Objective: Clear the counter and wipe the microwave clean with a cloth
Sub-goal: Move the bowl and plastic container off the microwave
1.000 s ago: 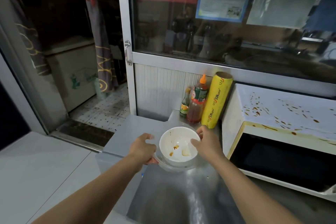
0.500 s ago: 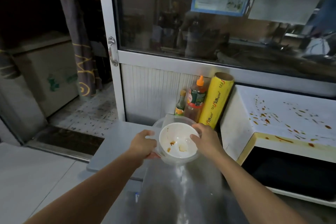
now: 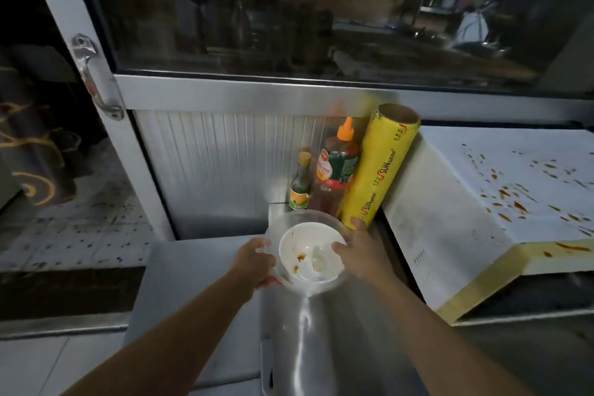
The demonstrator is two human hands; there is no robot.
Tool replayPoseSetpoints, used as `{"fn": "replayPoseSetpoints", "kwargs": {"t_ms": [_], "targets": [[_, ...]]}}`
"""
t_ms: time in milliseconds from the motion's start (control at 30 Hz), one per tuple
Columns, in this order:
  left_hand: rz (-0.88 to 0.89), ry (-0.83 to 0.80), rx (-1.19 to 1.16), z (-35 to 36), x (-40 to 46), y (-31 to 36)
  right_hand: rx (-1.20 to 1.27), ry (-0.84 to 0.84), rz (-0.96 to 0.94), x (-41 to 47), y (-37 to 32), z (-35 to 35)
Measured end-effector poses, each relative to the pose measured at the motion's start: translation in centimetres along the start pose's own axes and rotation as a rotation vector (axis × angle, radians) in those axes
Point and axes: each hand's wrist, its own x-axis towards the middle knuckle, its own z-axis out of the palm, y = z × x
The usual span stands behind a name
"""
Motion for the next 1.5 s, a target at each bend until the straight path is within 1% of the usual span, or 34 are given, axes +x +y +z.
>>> {"fn": "replayPoseSetpoints", "kwargs": {"t_ms": [200, 367, 433, 533, 667, 767, 867, 1000, 1067, 1200, 1367, 1500], "targets": [[0.042, -0.083, 0.097, 0.1, 5.0, 0.0, 0.091, 0.019, 0.121, 3.0, 0.4, 3.3], [0.088, -0.117, 0.213, 0.2, 7.4, 0.1, 0.133, 0.025, 0.111, 4.3, 1.1, 4.6], [0.108, -0.102, 0.261, 0.0, 7.8, 0.3, 0.175, 0.028, 0.106, 4.6, 1.0, 4.9], [0.096, -0.092, 0.232, 0.0, 8.2, 0.6, 0.217, 0.035, 0.125, 4.7, 0.9, 5.1], [0.075, -0.152, 0.172, -0.2, 8.0, 0.5, 0.25, 0.024, 0.139, 4.3, 0.8, 5.0], [0.064, -0.161, 0.157, -0.5, 7.4, 0.4, 0.247, 0.037, 0.129, 3.2, 0.7, 4.4], [0.08, -0.138, 0.155, -1.0, 6.3, 0.2, 0.294, 0.049, 0.123, 0.9, 0.9, 3.6], [0.102, -0.11, 0.168, -1.4, 3.6, -0.2, 0.303, -0.014, 0.142, -2.8, 1.5, 2.0], [0.112, -0.099, 0.181, -1.4, 1.8, -0.5, 0.345, -0.007, 0.158, -4.2, 1.7, 1.3], [0.147, -0.12, 0.221, -0.3, -2.0, -1.6, 0.393, -0.017, 0.168, -7.1, 2.1, -0.2], [0.175, -0.172, 0.275, 2.7, -7.1, -2.6, 0.222, 0.006, 0.118, -11.0, 4.5, -3.5], [0.203, -0.202, 0.292, 6.2, -12.1, -3.7, 0.249, 0.052, 0.115, -15.0, 7.5, -6.9]]}}
